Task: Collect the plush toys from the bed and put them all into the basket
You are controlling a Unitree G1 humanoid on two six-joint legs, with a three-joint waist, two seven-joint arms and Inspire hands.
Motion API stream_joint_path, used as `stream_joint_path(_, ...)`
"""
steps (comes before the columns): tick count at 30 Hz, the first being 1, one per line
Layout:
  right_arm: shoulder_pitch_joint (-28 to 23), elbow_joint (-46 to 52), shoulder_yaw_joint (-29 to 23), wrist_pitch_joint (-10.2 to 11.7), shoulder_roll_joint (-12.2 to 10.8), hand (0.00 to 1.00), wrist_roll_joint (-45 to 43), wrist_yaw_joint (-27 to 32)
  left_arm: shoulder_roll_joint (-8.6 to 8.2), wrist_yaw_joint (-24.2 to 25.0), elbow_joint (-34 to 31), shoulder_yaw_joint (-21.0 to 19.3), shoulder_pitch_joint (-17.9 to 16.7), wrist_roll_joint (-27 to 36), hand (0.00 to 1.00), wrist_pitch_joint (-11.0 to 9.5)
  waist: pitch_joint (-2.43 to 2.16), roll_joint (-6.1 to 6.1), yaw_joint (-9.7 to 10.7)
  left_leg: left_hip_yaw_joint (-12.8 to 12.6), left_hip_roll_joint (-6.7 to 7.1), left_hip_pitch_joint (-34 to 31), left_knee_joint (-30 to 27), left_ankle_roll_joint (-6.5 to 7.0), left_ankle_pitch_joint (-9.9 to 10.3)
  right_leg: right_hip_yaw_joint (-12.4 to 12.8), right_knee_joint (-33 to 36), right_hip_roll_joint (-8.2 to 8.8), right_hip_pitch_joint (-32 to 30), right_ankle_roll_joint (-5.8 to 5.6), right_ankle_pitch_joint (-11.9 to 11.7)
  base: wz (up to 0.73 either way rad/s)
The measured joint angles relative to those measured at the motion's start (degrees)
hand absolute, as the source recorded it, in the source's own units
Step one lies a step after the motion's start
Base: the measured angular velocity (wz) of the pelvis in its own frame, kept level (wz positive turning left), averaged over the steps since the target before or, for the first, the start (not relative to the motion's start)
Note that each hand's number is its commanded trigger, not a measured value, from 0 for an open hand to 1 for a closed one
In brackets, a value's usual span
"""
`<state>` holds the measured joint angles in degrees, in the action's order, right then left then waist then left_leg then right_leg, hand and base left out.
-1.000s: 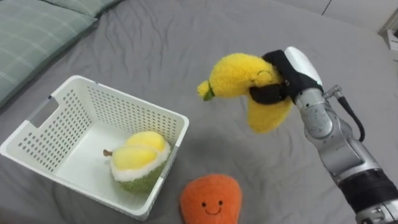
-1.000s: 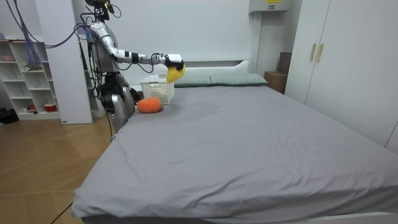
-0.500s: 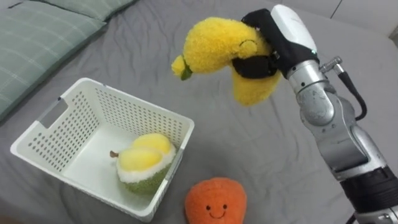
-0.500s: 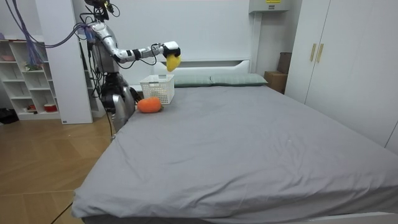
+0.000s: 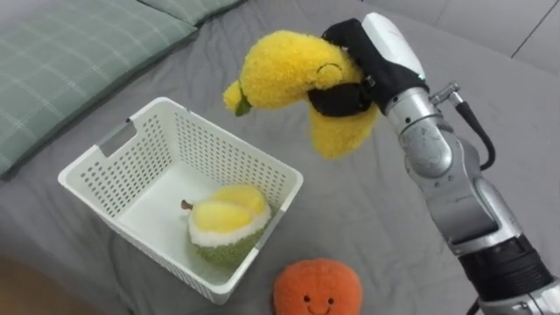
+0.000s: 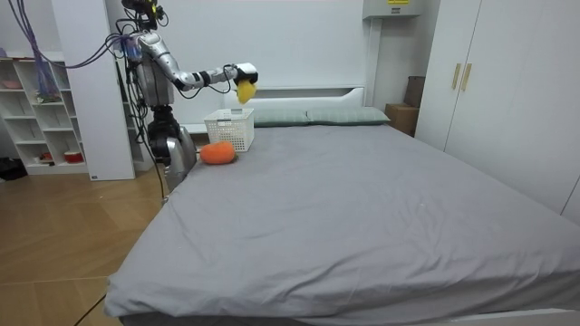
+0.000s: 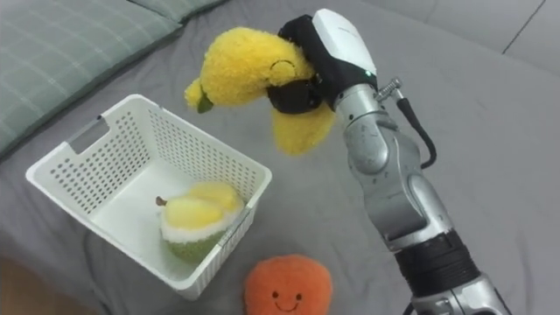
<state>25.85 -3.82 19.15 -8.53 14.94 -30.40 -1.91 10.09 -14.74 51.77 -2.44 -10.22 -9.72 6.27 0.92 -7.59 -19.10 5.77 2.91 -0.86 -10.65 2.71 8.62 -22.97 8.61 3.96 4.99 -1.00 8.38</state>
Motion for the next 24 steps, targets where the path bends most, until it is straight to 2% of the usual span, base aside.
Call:
stream_joint_path(6,0.02,-0.11,2.33,-0.93,-0.36,1.00,-0.80,-0.88,-0.09,0.29,-0.01,-0.45,0.39,-0.01,0.00,0.38,0.22,-0.14,-1.70,2.86,0.91,-1.69,-1.31,0.08,-0.05,-2.37,-0.05,0.38,0.09,-0.11,0.07,0.25)
stream_joint_path(10,0.17,-1.11,2.48,-0.89,-1.43,1.00,-0.67,-0.30,0.02,0.29,-0.01,-0.87,0.56,-0.03,0.00,0.85,0.26,-0.27,-3.16,3.40,1.12,-2.41,-1.32,0.05,-0.30,-2.51,0.01,0.58,-0.19,-0.23,0.15,0.11)
stream_joint_path(11,0.17,-2.11,2.66,-0.87,-1.68,0.97,-0.67,0.05,-0.01,0.30,-0.02,-0.87,0.72,-0.03,0.00,0.85,0.24,-0.37,-3.38,3.85,1.32,-2.53,-1.32,0.06,-0.44,-2.74,0.01,0.68,-0.19,-0.32,0.24,0.17)
stream_joint_path(13,0.17,-3.04,2.79,-0.96,-1.71,0.56,-0.67,0.06,-0.06,0.30,-0.03,-0.87,0.79,-0.05,0.00,0.85,0.25,-0.48,-3.69,4.34,1.60,-2.76,-1.32,0.11,-0.63,-3.31,0.01,0.90,-0.19,-0.37,0.35,0.17)
stream_joint_path(15,0.17,-3.07,3.34,-1.05,-1.72,0.00,-0.51,0.37,0.02,0.29,-0.04,-0.90,0.83,-0.37,0.00,1.14,0.30,-0.56,-4.29,4.61,1.79,-2.94,-1.32,0.18,-0.76,-4.00,0.01,1.10,-0.24,-0.39,0.35,0.08)
stream_joint_path(24,0.18,-5.08,5.46,-1.23,-2.73,0.00,-0.24,0.46,0.01,0.30,-0.11,-0.89,1.97,-1.35,0.00,2.25,0.30,-0.66,-4.82,4.94,1.86,-2.85,-1.33,0.18,-0.85,-4.20,0.00,1.10,-0.06,-0.40,0.34,0.01)
